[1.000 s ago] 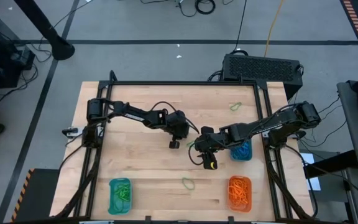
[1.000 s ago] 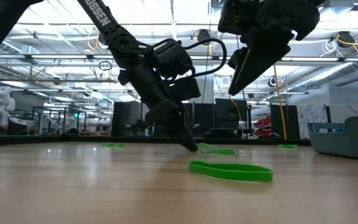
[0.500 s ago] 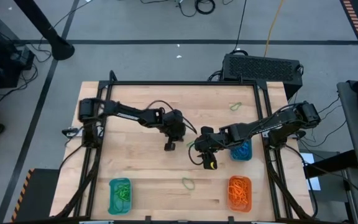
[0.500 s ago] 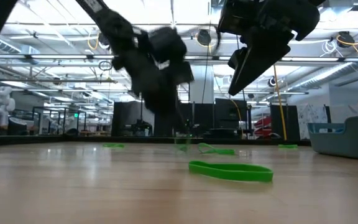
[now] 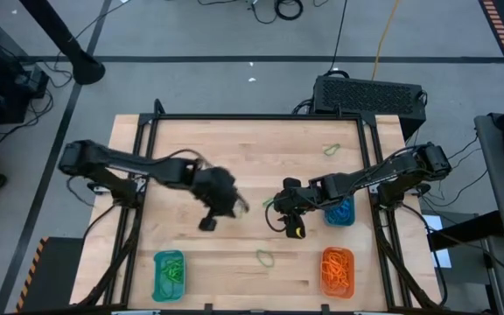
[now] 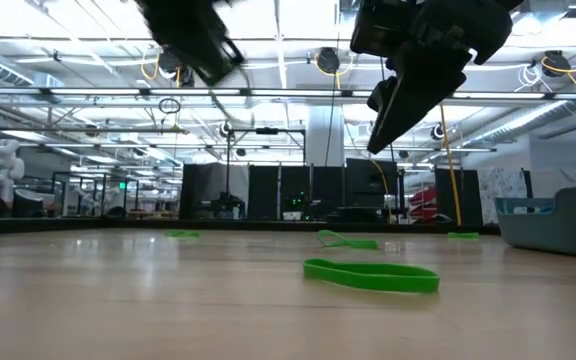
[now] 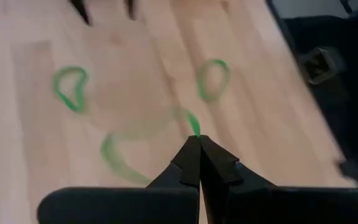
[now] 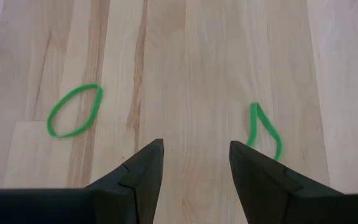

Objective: Sort rubber bands into baskets
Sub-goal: Put the green rubber band into the green bin

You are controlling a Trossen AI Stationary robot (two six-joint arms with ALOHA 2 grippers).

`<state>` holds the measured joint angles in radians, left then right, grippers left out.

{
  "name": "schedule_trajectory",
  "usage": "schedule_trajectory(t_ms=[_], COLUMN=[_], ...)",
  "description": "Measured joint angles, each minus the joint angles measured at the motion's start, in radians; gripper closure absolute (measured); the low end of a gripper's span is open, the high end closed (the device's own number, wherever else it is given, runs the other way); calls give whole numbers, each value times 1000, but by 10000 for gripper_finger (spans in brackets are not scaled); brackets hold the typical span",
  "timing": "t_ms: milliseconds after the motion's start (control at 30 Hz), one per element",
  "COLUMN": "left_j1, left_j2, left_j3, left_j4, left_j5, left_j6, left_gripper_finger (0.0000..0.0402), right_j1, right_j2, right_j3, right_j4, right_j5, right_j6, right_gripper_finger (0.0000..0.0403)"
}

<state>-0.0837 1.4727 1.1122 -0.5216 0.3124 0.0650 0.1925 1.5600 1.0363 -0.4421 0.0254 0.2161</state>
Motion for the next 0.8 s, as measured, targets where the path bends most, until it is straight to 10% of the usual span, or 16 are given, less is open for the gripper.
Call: schedule_trajectory(t_ms=[800], left_j1=[-783], left_j2=[-164], left_j3=[-170], left_j4=[-220], left_j5=[-319], left_j6=[-1026], left_gripper_finger=[401], right_j1=[15], right_j2=[42], right_j3=[-1], right_j4=[366], right_j5=[-5], right_j6=[-62], right_gripper_finger=[227])
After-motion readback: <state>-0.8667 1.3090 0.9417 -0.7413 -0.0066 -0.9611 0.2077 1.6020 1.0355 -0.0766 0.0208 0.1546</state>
